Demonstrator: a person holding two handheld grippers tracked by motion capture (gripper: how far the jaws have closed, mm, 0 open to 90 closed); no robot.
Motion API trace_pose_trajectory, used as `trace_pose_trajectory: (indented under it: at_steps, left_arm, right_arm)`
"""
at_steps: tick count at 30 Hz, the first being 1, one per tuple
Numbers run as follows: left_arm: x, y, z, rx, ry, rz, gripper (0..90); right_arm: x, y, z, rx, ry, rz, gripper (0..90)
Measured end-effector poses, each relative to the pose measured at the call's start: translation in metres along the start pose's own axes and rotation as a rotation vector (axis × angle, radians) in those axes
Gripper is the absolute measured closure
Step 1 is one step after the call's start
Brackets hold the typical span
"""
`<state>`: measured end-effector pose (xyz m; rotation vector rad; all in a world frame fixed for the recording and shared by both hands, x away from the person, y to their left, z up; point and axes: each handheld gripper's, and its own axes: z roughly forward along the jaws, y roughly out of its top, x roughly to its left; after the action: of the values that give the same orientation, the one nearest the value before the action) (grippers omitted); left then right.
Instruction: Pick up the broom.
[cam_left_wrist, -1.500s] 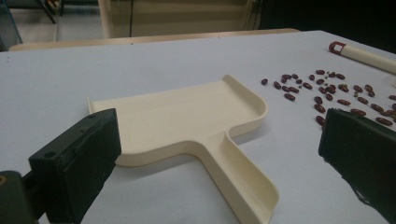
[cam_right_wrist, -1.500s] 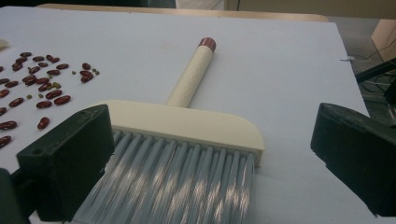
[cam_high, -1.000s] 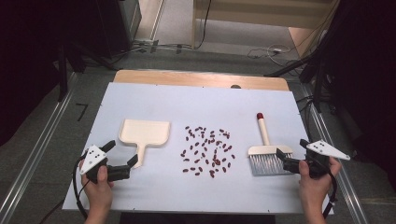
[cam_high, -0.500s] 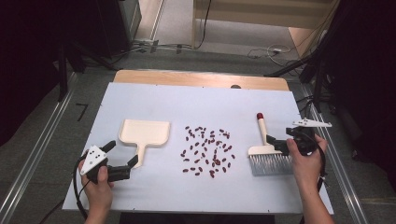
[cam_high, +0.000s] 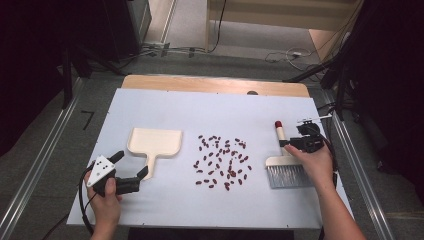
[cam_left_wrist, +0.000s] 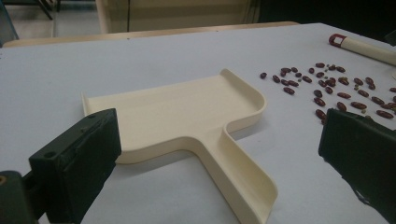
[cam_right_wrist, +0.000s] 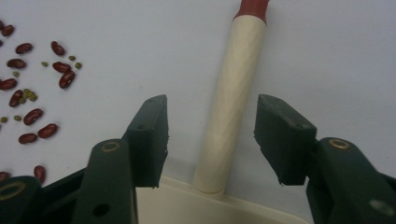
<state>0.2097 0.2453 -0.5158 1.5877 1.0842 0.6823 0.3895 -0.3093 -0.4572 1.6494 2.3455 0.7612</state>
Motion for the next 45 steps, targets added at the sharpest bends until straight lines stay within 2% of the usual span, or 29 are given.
trace_pose_trajectory:
  at_steps: [2,9,10,14,17,19,22,26,28,34,36,39,41,42,43,45]
  left_arm:
    - [0.0,0.0,0.0,-0.001,0.0,0.0,0.0]
    - [-0.001,0.0,0.001,0.002,0.003,0.005,0.0]
    - [-0.001,0.0,0.001,0.003,0.002,0.006,0.0]
    - [-0.001,0.0,0.001,0.007,0.004,0.009,0.0]
    - [-0.001,0.0,0.001,0.007,0.003,0.01,0.0]
    - [-0.001,0.0,0.001,0.009,0.01,0.011,0.0]
    - [-0.002,0.0,0.001,0.009,0.011,0.013,0.0]
    - [-0.002,0.0,0.002,0.011,0.015,0.016,0.0]
    - [-0.002,0.0,0.002,0.01,0.014,0.016,0.0]
    - [-0.004,0.0,0.002,0.016,0.029,0.028,0.0]
    - [-0.005,0.0,0.002,0.018,0.035,0.033,0.0]
    - [-0.007,0.002,0.003,0.033,0.054,0.048,0.0]
    - [-0.009,0.003,0.005,0.046,0.063,0.071,0.0]
    - [-0.011,0.004,0.006,0.048,0.067,0.078,0.0]
    - [-0.014,0.005,0.006,0.046,0.055,0.076,0.0]
    - [-0.017,0.008,0.007,0.048,0.05,0.084,0.0]
  right_arm:
    - [0.001,0.001,0.003,0.018,-0.023,0.009,47.8]
    - [0.004,0.006,0.014,0.08,-0.054,0.029,50.4]
    - [0.005,0.006,0.015,0.088,-0.072,0.031,51.0]
    - [0.006,0.006,0.021,0.114,-0.108,0.035,53.0]
    - [0.007,0.005,0.026,0.129,-0.114,0.025,57.2]
    - [0.01,0.004,0.029,0.127,-0.141,0.013,62.6]
    - [0.012,0.003,0.029,0.128,-0.163,0.0,63.4]
    - [0.009,0.003,0.029,0.12,-0.154,0.073,67.9]
    - [0.008,0.002,0.029,0.116,-0.15,0.063,69.0]
    - [0.009,0.0,0.028,0.093,-0.159,0.059,69.4]
    - [0.007,-0.003,0.026,0.064,-0.145,0.071,69.4]
    - [0.008,-0.009,0.02,-0.007,-0.155,0.063,69.4]
    - [0.009,-0.013,0.015,-0.057,-0.136,0.061,69.4]
    - [0.009,-0.013,0.015,-0.057,-0.136,0.061,69.4]
    - [0.009,-0.018,0.009,-0.103,-0.129,0.073,69.4]
    - [0.009,-0.022,0.002,-0.148,-0.114,0.071,69.4]
